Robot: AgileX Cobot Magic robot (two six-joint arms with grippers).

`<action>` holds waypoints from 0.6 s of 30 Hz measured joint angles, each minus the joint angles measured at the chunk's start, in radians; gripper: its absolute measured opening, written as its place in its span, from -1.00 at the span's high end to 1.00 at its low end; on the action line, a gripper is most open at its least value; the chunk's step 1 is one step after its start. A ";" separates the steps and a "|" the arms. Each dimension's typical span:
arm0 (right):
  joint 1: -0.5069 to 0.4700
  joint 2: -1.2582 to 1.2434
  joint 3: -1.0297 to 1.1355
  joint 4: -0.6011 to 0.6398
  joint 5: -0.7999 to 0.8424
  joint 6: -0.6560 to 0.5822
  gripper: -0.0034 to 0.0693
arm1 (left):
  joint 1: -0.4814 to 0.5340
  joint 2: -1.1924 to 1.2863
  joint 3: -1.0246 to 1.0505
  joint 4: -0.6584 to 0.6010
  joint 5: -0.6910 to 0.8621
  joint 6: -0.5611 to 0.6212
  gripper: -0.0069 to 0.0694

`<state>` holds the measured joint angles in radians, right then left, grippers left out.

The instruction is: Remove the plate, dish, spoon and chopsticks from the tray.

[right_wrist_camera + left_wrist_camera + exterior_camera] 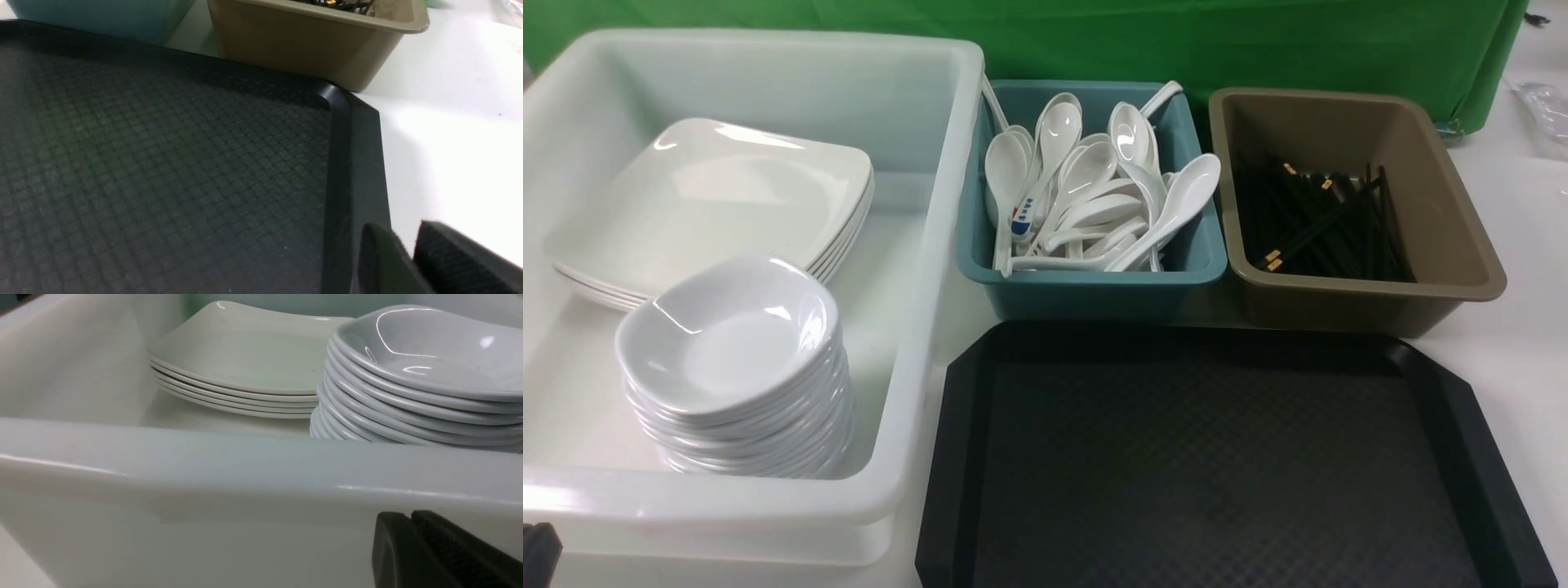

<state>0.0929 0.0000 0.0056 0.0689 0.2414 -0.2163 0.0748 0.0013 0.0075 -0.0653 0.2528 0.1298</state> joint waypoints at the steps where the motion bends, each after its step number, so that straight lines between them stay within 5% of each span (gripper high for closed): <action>1: 0.000 0.000 0.000 0.000 0.000 0.000 0.44 | 0.000 0.000 0.000 0.000 0.000 0.006 0.77; 18: 0.000 0.000 0.000 0.000 0.000 0.000 0.31 | 0.000 0.000 0.000 0.000 -0.001 0.024 0.77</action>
<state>0.0929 0.0000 0.0056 0.0689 0.2414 -0.2163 0.0748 0.0013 0.0075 -0.0653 0.2520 0.1538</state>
